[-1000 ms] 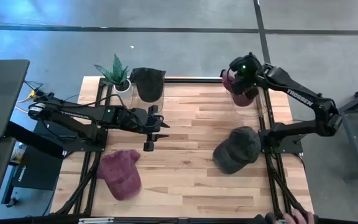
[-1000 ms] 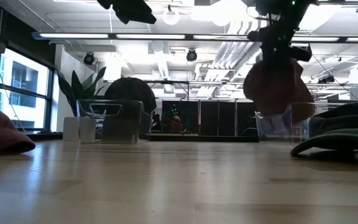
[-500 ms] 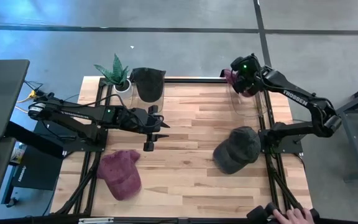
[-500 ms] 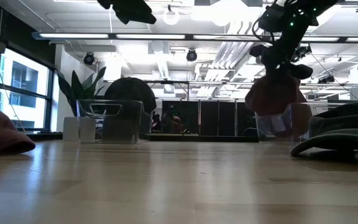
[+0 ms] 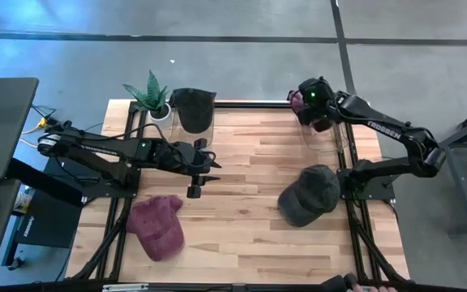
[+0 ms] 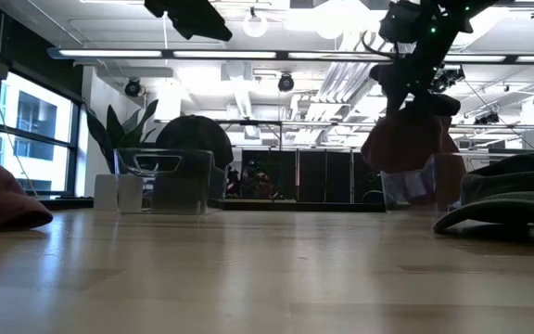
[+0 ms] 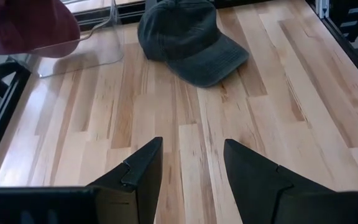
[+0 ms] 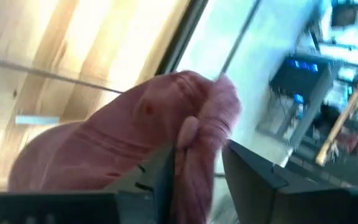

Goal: Pick & Place hat
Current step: Put the right red cap into the right transparent bin

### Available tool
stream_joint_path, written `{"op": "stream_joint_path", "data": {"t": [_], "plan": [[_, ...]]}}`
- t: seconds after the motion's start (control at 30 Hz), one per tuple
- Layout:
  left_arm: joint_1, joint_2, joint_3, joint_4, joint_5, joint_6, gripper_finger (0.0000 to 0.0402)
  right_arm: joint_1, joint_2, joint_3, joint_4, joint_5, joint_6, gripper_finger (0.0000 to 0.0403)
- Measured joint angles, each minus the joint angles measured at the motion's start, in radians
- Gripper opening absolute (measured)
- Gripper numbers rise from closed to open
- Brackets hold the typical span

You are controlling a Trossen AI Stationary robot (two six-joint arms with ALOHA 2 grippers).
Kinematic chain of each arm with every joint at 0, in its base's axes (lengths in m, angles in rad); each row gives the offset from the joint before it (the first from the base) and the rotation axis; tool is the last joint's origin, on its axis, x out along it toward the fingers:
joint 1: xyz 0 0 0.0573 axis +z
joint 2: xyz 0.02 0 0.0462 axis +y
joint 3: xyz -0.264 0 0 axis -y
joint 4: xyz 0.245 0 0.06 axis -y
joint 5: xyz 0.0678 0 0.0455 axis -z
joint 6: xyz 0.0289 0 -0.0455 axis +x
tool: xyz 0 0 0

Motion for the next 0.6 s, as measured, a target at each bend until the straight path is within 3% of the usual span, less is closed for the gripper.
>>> {"op": "stream_joint_path", "data": {"t": [0.2, 0.33, 0.47, 0.6], "plan": [[0.000, 0.000, 0.000, 0.000, -0.001, 0.000, 0.0165, 0.073, 0.000, 0.000, 0.019, 0.083, 0.220, 0.0065], [0.000, 0.000, 0.000, 0.000, -0.001, 0.000, 0.0165, 0.101, -0.002, 0.000, 0.017, 0.050, 0.337, 0.0011], [0.000, 0.000, 0.000, 0.010, 0.017, 0.016, 0.0165, 0.060, -0.002, 0.059, -0.084, -0.173, 0.433, 0.0014], [0.000, 0.025, 0.000, 0.128, 0.094, 0.119, 0.0165, -0.025, -0.004, 0.133, -0.199, -0.418, 0.484, 0.0005]]}}
